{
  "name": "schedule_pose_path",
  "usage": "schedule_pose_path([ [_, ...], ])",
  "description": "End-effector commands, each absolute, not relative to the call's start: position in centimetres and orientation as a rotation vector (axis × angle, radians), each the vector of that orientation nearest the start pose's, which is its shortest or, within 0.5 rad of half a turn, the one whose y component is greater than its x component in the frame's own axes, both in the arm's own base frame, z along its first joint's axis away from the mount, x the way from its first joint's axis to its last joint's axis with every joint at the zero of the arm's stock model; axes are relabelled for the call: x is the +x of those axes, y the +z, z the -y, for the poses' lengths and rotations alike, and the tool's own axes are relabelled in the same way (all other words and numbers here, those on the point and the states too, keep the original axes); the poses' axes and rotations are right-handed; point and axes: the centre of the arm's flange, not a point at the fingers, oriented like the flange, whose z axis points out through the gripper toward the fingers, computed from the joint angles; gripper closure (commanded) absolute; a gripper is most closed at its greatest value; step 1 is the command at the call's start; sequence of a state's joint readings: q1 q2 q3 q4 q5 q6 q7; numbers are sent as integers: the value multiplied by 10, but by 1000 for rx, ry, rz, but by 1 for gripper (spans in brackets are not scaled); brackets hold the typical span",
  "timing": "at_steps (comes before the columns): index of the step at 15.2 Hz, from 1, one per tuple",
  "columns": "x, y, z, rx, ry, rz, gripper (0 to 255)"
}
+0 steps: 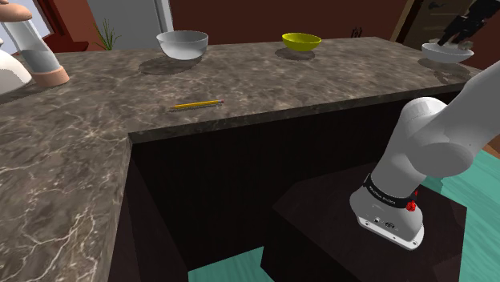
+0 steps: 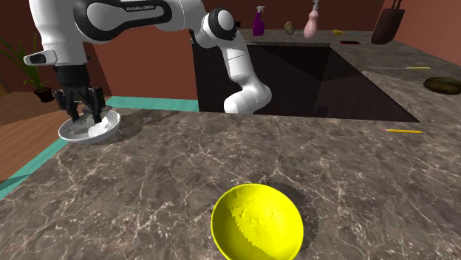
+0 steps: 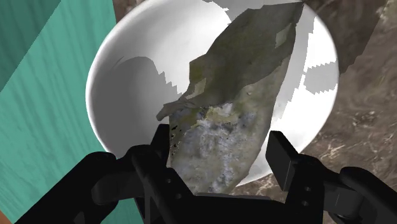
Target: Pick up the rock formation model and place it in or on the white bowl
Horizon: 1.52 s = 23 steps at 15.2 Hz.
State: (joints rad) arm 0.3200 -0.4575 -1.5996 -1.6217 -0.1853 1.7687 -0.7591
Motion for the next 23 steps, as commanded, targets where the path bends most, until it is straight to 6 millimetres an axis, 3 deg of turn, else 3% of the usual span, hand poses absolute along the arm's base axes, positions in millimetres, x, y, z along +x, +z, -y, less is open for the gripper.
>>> schedule_pose_path([
  [1,32,575,592,-2971,-470,-807,255],
  [5,32,575,592,-2971,-470,-807,255],
  [6,32,575,592,-2971,-470,-807,0],
  [11,32,575,592,-2971,-470,-807,0],
  [15,17,623,590,-2971,-470,-807,0],
  [23,17,623,590,-2971,-470,-807,0],
])
